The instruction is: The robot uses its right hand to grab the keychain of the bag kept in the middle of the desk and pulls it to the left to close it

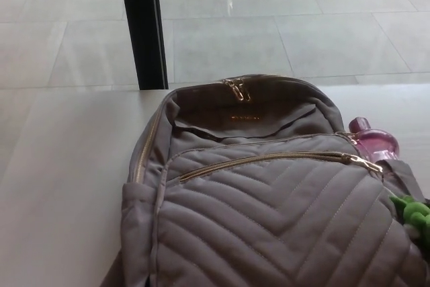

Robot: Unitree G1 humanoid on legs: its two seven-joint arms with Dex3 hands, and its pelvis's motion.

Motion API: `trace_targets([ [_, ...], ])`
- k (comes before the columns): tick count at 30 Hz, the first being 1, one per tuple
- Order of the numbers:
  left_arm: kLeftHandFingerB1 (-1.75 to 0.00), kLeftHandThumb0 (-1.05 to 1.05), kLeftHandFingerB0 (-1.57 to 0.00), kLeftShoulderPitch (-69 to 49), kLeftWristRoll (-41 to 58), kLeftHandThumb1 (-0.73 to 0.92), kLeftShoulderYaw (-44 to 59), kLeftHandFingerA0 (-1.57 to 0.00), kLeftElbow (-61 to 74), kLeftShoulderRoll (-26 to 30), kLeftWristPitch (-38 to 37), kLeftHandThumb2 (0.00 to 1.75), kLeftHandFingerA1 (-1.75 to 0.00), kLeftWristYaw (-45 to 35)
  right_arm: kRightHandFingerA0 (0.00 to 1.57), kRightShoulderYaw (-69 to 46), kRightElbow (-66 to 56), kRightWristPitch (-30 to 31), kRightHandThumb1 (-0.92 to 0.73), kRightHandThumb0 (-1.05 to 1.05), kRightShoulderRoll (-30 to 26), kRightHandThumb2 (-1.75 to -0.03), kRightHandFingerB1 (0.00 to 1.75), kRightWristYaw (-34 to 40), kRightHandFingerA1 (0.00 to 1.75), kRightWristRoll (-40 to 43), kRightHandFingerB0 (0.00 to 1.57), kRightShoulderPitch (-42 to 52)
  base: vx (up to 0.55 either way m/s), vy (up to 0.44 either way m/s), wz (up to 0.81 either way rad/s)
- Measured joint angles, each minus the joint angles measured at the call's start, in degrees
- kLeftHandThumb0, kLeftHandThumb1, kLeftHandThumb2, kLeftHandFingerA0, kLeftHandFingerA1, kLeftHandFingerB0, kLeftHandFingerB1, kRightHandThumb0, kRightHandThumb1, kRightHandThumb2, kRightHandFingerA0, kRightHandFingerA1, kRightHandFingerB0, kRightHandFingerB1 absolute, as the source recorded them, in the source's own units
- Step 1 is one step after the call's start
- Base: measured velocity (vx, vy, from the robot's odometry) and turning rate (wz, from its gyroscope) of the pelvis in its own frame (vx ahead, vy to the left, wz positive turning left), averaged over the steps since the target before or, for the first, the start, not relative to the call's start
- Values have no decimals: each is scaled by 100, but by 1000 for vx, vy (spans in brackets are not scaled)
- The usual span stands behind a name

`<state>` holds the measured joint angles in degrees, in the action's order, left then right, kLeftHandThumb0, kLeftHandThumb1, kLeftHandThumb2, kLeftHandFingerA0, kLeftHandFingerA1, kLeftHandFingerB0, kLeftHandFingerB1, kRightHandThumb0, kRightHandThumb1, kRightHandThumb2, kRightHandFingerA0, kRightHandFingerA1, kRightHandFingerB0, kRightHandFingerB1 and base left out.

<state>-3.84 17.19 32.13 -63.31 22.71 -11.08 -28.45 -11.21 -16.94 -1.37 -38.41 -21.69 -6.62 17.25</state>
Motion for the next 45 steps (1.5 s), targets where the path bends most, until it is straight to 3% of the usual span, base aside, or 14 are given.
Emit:
trace_targets([
  [21,-110,-105,-89,-52,8,52,8,-99,-67,9,-96,67,-112,-15,80,-272,-372,-274,-72,-48,53,-61,31,133,70,-470,33,-245,0,0,0],
  [22,-108,-105,-90,-61,8,52,9,-101,-67,9,-101,67,-109,-15,78,-256,-409,-261,-57,-56,53,-86,45,134,76,-490,26,-246,0,0,0],
  [23,-109,-105,-89,-65,8,53,9,-101,-70,9,-105,67,-109,-15,83,-237,-445,-239,-71,-51,52,-61,31,135,74,-511,33,-246,0,0,0],
  [25,-109,-105,-89,-60,9,53,11,-100,-78,9,-117,67,-110,-15,84,-192,-550,-200,-71,-52,53,-61,31,139,75,-558,32,-246,0,0,0],
  [27,-109,-105,-91,-55,9,54,11,-102,-80,9,-132,68,-109,-16,83,-141,-642,-176,-71,-54,58,-60,30,153,84,-611,31,-244,0,0,0],
  [28,-108,-105,-90,-55,9,55,11,-96,-81,9,-139,68,-112,-18,86,-120,-686,-165,-56,-59,67,-86,44,162,92,-644,21,-242,0,0,0],
  [31,-108,-105,-91,-60,8,55,5,-97,-82,9,-158,69,-111,-32,85,-80,-764,-152,-56,-60,108,-87,44,197,94,-692,22,-236,0,0,0],
  [32,-108,-105,-91,-60,8,55,4,-97,-83,9,-160,69,-112,-35,86,-68,-764,-152,-56,-60,113,-87,44,207,95,-708,23,-236,0,0,0],
  [33,-108,-105,-90,-59,8,56,2,-97,-85,9,-163,68,-111,-37,89,-53,-765,-152,-69,-54,116,-61,32,221,100,-733,33,-237,0,0,0],
  [35,-108,-105,-90,-44,8,56,2,-97,-103,9,-169,68,-111,-43,89,-23,-766,-152,-69,-54,115,-61,32,241,100,-782,33,-237,0,0,0],
  [38,-108,-105,-91,-27,9,58,3,-98,-125,9,-173,70,-111,-56,90,20,-767,-152,-73,-40,114,-64,35,267,145,-856,41,-231,0,0,0],
  [39,-108,-105,-92,-27,7,58,-1,-99,-131,10,-178,70,-110,-61,103,50,-760,-153,-57,-44,115,-90,51,268,130,-881,36,-216,0,0,0],
  [40,-108,-105,-93,-28,6,59,-4,-100,-136,11,-181,71,-110,-61,86,67,-745,-154,-74,-32,116,-67,38,270,159,-895,45,-207,0,0,0],
  [45,-108,-105,-91,-36,2,61,-20,-98,-155,12,-192,71,-111,-61,80,151,-697,-154,-81,-23,128,-63,38,272,173,-990,57,-172,0,0,0],
])
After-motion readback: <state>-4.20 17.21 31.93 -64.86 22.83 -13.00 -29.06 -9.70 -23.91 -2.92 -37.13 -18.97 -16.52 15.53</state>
